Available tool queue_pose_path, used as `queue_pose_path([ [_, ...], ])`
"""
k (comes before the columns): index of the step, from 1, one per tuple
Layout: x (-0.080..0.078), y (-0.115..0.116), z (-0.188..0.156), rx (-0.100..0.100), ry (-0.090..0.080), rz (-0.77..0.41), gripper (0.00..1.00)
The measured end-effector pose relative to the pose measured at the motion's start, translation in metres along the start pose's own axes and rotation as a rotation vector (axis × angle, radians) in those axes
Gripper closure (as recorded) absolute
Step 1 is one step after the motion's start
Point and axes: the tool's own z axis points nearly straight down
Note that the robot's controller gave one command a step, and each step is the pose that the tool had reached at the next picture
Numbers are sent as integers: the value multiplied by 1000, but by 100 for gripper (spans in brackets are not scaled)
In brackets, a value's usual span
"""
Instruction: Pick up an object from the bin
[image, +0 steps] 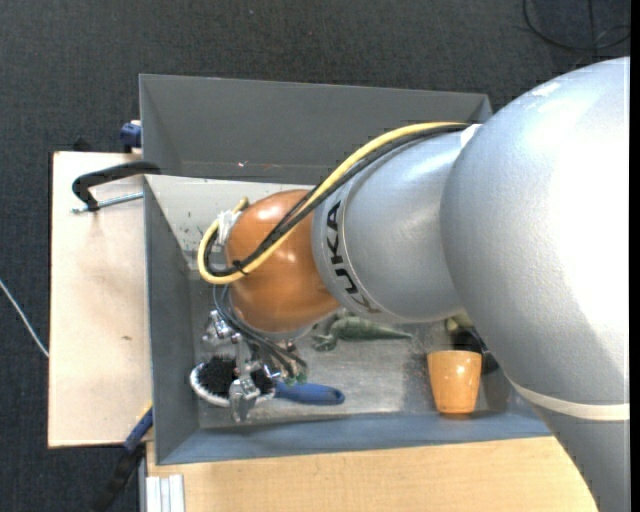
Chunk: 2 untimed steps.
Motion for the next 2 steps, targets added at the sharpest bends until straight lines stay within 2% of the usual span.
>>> queue_pose_path([
  [1,2,-6,-8,1,2,78,0],
  [2,4,-11,33,1,6,60,0],
])
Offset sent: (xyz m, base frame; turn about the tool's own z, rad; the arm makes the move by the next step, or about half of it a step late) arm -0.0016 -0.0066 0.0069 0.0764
